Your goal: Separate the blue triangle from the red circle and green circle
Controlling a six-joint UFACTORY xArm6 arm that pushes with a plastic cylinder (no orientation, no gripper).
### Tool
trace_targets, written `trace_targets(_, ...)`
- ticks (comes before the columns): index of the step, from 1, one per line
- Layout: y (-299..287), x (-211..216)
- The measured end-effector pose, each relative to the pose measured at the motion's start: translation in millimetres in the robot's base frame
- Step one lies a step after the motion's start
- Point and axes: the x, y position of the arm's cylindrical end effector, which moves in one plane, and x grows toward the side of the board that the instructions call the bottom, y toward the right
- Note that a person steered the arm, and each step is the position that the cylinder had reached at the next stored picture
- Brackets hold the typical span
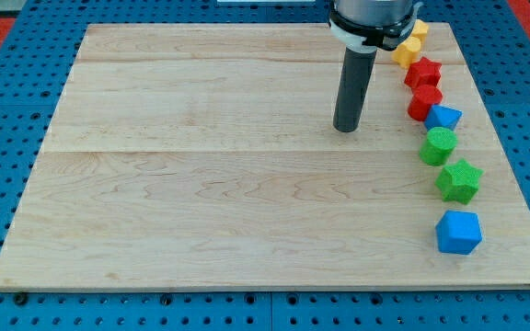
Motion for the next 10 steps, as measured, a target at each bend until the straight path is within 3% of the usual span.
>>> trace_targets(2, -7, 25)
trace_targets(4, -1, 210)
trace_targets(5, 84, 214)
trace_targets(6, 218, 199)
trace_targets(7, 242, 112)
trace_targets(8, 202, 7)
trace_targets(10, 30, 8)
